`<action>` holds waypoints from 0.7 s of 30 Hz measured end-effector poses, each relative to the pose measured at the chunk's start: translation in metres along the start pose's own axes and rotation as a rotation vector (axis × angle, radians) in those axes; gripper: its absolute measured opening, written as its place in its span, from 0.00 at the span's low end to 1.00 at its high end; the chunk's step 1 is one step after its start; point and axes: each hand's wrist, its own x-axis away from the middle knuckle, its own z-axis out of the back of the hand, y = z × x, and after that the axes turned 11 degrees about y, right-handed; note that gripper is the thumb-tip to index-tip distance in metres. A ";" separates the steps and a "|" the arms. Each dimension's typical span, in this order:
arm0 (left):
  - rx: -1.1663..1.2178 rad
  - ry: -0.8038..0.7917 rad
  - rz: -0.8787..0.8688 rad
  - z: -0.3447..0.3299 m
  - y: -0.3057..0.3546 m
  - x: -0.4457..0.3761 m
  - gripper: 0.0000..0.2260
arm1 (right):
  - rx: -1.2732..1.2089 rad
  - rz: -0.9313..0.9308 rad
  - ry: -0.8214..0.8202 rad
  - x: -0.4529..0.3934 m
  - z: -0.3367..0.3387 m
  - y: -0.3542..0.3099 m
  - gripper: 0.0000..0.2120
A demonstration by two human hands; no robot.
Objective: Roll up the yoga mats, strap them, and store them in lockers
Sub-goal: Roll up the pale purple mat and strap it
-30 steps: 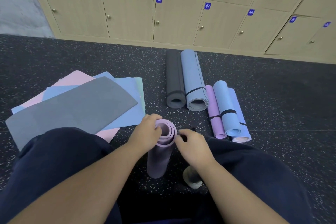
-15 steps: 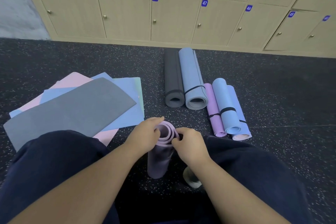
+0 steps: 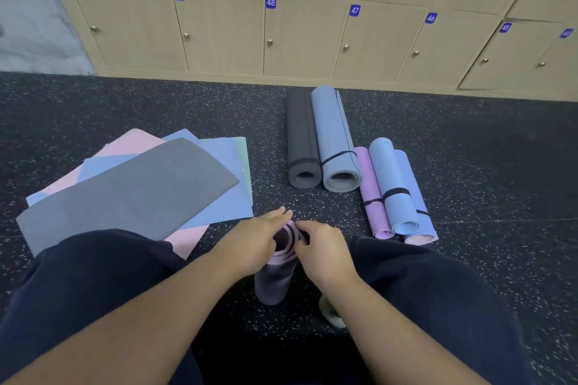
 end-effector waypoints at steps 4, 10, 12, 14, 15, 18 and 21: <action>-0.034 -0.050 0.007 -0.002 0.002 0.000 0.32 | -0.024 0.026 -0.011 0.002 0.003 -0.001 0.07; 0.038 0.035 0.042 -0.002 0.005 0.000 0.21 | -0.051 0.036 -0.076 0.007 0.011 -0.014 0.17; 0.052 0.079 0.080 0.002 0.005 -0.001 0.16 | -0.096 0.051 -0.090 0.009 0.014 -0.017 0.25; 0.084 0.099 0.117 0.003 0.005 -0.001 0.17 | -0.118 0.061 -0.114 0.009 0.017 -0.018 0.28; 0.112 0.110 0.135 0.003 0.004 -0.001 0.17 | -0.130 0.068 -0.126 0.009 0.018 -0.017 0.29; 0.236 0.151 0.187 0.003 0.003 -0.003 0.19 | -0.128 0.084 -0.143 0.009 0.025 -0.015 0.33; 0.310 0.163 0.195 0.002 0.002 -0.002 0.12 | -0.097 0.110 -0.155 0.010 0.028 -0.013 0.34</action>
